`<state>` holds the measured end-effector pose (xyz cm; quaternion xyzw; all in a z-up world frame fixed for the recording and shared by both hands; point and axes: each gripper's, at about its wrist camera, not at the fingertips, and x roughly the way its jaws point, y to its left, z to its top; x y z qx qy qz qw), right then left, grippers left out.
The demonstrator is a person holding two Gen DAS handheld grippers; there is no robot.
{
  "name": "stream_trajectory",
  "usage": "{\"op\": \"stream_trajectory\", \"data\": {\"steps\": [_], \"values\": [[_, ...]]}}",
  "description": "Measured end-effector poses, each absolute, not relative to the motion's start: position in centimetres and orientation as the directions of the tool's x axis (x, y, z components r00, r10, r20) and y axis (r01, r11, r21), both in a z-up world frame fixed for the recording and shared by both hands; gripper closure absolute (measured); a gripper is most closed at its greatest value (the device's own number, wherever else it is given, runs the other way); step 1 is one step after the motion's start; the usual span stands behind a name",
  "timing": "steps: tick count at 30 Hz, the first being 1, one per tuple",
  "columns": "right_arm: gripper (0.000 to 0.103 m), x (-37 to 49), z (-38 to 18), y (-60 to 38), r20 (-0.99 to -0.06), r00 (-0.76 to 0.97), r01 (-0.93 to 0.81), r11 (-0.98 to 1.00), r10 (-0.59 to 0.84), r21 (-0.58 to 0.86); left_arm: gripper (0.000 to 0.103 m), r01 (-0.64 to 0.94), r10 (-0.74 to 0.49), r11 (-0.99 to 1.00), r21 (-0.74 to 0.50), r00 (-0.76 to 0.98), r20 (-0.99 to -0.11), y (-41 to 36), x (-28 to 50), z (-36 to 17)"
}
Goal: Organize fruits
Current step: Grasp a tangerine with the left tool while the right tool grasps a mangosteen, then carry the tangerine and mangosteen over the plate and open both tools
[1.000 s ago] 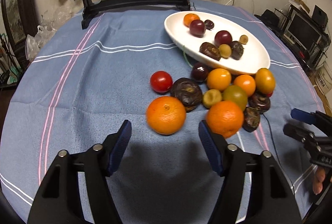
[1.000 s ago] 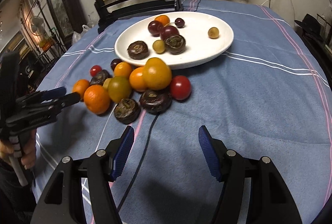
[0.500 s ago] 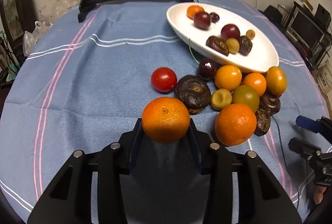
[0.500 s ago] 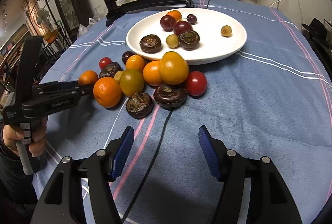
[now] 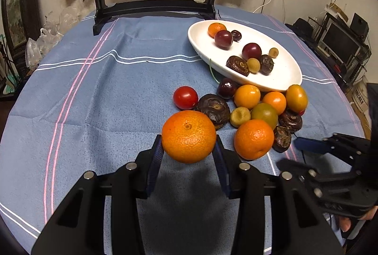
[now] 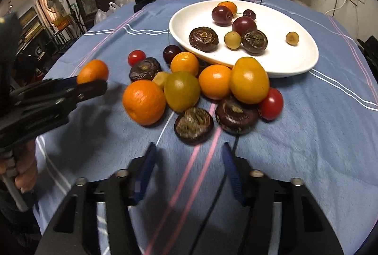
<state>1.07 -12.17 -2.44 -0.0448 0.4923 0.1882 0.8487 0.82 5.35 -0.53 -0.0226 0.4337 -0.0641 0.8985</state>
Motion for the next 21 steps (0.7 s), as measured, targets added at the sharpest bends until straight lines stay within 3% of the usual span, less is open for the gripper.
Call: {"op": "stream_trajectory", "data": {"steps": [8, 11, 21], "values": [[0.056, 1.9, -2.7, -10.8, -0.841, 0.49, -0.371, 0.928, 0.228, 0.036, 0.062, 0.086, -0.142, 0.99, -0.113, 0.61, -0.78, 5.6, 1.4, -1.4], [0.065, 1.8, -2.8, -10.8, -0.836, 0.509, -0.354, 0.935, 0.205, 0.014, 0.062, 0.087, -0.144, 0.99, -0.115, 0.615, -0.776, 5.5, 1.4, -1.6], [0.065, 2.1, -2.6, -12.8, -0.829, 0.462, -0.345, 0.925, 0.315, 0.159, 0.062, 0.12, -0.167, 0.986, -0.118, 0.625, -0.762, 4.7, 1.4, -1.9]]}}
